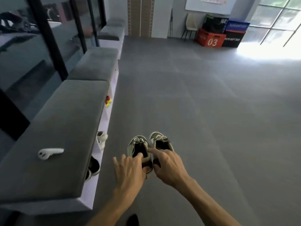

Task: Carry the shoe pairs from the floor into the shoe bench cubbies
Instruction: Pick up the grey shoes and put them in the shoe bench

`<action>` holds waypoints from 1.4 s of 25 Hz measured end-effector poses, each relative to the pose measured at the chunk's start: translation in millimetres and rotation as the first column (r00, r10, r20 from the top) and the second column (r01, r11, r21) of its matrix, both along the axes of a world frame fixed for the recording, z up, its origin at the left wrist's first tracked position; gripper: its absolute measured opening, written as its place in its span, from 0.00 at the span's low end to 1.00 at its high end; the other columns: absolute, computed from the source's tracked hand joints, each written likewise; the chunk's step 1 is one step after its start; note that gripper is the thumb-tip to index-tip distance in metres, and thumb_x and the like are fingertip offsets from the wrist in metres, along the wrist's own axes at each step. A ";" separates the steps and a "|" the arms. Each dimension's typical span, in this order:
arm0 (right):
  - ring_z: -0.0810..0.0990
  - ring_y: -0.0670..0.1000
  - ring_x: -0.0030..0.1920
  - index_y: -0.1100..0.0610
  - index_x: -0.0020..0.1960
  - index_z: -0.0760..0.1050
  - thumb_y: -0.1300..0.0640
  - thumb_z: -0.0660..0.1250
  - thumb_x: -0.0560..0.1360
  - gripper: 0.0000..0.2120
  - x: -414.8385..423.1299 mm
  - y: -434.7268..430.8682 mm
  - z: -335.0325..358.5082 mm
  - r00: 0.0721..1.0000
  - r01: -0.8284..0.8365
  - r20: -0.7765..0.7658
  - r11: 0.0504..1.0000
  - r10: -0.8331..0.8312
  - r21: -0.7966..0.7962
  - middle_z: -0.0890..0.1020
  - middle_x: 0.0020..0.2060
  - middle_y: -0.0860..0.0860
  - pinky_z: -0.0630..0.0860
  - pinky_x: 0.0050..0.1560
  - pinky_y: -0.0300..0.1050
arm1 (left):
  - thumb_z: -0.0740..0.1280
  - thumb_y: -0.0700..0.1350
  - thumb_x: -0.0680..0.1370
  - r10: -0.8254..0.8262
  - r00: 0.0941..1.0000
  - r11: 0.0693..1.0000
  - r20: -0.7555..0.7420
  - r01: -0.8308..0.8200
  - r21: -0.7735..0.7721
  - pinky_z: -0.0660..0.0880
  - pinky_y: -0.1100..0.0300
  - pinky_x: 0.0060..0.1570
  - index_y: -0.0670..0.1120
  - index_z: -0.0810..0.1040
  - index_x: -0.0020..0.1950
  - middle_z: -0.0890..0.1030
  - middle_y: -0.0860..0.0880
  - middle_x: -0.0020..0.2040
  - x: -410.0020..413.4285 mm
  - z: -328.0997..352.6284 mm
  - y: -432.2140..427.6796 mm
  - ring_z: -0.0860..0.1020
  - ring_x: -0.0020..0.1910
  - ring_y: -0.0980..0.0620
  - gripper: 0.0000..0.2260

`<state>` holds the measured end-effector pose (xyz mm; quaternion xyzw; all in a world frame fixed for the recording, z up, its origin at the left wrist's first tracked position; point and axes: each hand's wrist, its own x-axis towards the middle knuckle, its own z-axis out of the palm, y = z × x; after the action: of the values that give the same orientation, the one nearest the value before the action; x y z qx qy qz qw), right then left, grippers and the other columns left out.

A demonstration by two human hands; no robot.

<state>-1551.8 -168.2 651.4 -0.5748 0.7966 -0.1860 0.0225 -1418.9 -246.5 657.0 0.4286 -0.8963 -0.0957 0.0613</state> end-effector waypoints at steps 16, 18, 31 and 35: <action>0.80 0.55 0.46 0.47 0.69 0.70 0.59 0.66 0.68 0.30 -469.6 -434.5 12.6 0.997 0.030 0.070 0.998 -0.027 -0.051 0.84 0.45 0.51 0.70 0.38 0.46 | 0.67 0.62 0.74 -0.020 0.999 0.996 0.039 0.023 -0.082 0.65 0.49 0.55 0.56 0.73 0.49 0.82 0.53 0.44 -470.8 24.7 -436.8 0.75 0.52 0.48 0.11; 0.81 0.56 0.45 0.48 0.69 0.70 0.60 0.66 0.68 0.30 -530.1 -496.4 25.0 0.999 -0.008 0.050 0.998 0.011 -0.056 0.84 0.45 0.52 0.66 0.36 0.44 | 0.68 0.62 0.73 0.006 1.000 0.993 0.021 -0.003 -0.115 0.65 0.50 0.53 0.57 0.74 0.49 0.83 0.53 0.44 -527.6 33.7 -494.4 0.76 0.51 0.48 0.12; 0.80 0.57 0.49 0.46 0.70 0.69 0.60 0.67 0.68 0.31 -888.6 -925.4 42.0 1.000 -0.006 0.026 1.000 0.007 -0.027 0.84 0.46 0.50 0.69 0.37 0.45 | 0.68 0.59 0.74 -0.013 0.999 0.988 -0.045 0.006 -0.153 0.67 0.49 0.50 0.54 0.75 0.49 0.83 0.49 0.44 -883.2 38.3 -919.3 0.75 0.50 0.44 0.11; 0.80 0.57 0.49 0.46 0.69 0.69 0.60 0.67 0.67 0.31 -1004.9 -1042.7 56.9 0.999 0.039 0.037 0.998 -0.037 -0.055 0.84 0.46 0.51 0.66 0.38 0.44 | 0.69 0.59 0.74 -0.044 0.997 0.988 -0.060 0.035 -0.149 0.67 0.49 0.49 0.53 0.75 0.48 0.83 0.48 0.43 -1001.5 56.6 -1041.1 0.76 0.49 0.43 0.12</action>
<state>-2556.7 -1210.9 708.4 -0.5564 0.8014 -0.2188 0.0173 -2420.5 -1287.7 713.7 0.4017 -0.9069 -0.0437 0.1191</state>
